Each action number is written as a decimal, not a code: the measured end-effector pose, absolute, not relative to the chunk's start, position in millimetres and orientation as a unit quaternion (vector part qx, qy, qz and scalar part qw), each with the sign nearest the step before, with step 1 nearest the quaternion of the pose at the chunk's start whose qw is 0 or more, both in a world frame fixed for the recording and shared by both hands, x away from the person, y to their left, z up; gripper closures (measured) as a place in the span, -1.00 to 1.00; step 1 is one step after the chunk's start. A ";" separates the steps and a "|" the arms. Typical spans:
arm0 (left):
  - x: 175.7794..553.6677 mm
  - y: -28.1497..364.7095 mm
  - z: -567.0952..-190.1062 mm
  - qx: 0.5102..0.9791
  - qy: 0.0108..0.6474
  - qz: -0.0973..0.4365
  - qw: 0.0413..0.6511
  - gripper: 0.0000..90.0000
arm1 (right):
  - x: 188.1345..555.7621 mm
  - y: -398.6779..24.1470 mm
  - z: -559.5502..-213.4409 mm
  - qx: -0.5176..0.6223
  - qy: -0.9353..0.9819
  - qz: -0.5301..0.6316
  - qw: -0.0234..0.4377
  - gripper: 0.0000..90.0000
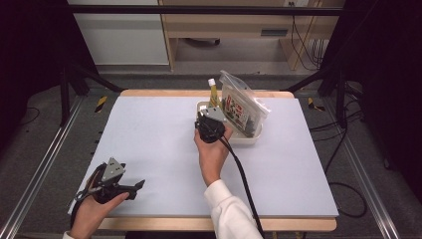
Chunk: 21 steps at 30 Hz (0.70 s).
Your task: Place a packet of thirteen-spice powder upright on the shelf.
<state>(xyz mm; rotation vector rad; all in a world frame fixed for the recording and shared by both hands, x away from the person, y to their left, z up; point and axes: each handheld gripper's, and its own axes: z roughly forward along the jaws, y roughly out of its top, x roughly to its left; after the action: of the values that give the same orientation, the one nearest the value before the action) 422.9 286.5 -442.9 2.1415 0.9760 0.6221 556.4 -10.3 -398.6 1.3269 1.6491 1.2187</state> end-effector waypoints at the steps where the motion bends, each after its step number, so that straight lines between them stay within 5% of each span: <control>1: 422.8 286.6 -442.9 0.826 0.376 0.240 0.346 -0.76 | 556.6 -10.6 -398.9 0.511 0.634 0.470 0.340 0.45; 21: 423.7 287.6 -442.3 0.824 0.379 0.245 0.344 -0.78 | 519.0 -23.0 -383.0 0.450 0.673 0.492 0.320 0.10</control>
<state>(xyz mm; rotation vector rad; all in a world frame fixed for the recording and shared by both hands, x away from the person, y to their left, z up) 423.7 287.6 -442.3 2.1395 0.9846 0.6360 519.0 -23.0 -383.0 1.1823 1.7686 1.2936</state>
